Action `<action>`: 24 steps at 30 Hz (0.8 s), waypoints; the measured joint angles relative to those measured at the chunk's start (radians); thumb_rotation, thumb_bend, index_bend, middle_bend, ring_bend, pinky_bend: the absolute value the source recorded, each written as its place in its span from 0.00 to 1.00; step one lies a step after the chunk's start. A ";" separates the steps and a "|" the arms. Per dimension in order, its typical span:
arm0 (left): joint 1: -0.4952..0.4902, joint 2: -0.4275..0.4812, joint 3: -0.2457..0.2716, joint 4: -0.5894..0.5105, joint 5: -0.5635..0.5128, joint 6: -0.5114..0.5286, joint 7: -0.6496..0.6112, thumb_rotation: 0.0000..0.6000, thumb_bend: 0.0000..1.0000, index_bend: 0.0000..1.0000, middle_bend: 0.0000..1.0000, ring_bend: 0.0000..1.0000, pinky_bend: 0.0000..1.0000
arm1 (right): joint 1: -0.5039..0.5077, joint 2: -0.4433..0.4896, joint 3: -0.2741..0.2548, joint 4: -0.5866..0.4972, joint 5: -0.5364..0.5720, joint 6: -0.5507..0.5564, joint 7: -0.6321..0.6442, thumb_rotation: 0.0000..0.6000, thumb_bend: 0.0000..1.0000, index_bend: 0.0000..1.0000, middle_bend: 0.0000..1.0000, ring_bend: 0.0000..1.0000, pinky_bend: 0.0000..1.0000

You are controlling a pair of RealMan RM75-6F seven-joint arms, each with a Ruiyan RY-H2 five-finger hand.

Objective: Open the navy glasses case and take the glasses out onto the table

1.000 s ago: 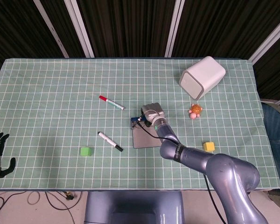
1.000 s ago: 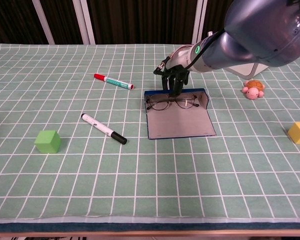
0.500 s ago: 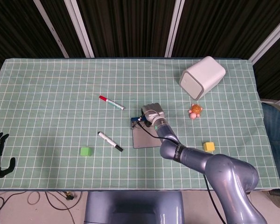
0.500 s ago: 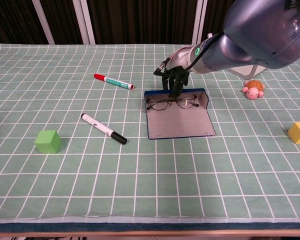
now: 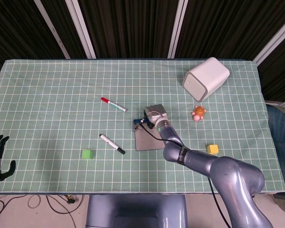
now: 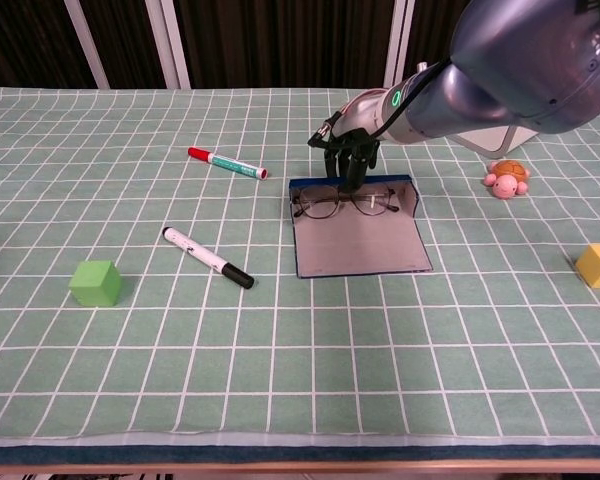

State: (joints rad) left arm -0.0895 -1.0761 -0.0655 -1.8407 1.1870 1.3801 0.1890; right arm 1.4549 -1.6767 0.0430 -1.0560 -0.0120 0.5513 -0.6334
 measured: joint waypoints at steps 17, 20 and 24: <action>0.000 0.001 0.000 -0.004 -0.005 0.000 0.003 1.00 0.46 0.07 0.00 0.00 0.00 | -0.035 0.031 0.020 -0.072 -0.089 0.097 0.024 1.00 0.52 0.47 0.38 0.34 0.24; 0.000 0.001 0.000 -0.005 -0.005 0.000 0.004 1.00 0.46 0.07 0.00 0.00 0.00 | -0.044 0.037 0.030 -0.094 -0.097 0.122 0.026 1.00 0.52 0.47 0.37 0.33 0.24; 0.000 0.002 0.000 -0.005 -0.005 0.001 0.002 1.00 0.46 0.07 0.00 0.00 0.00 | -0.053 0.045 0.039 -0.120 -0.116 0.156 0.021 1.00 0.52 0.48 0.37 0.33 0.24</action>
State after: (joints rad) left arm -0.0895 -1.0743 -0.0657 -1.8456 1.1822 1.3810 0.1911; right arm 1.4019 -1.6318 0.0822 -1.1763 -0.1279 0.7070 -0.6121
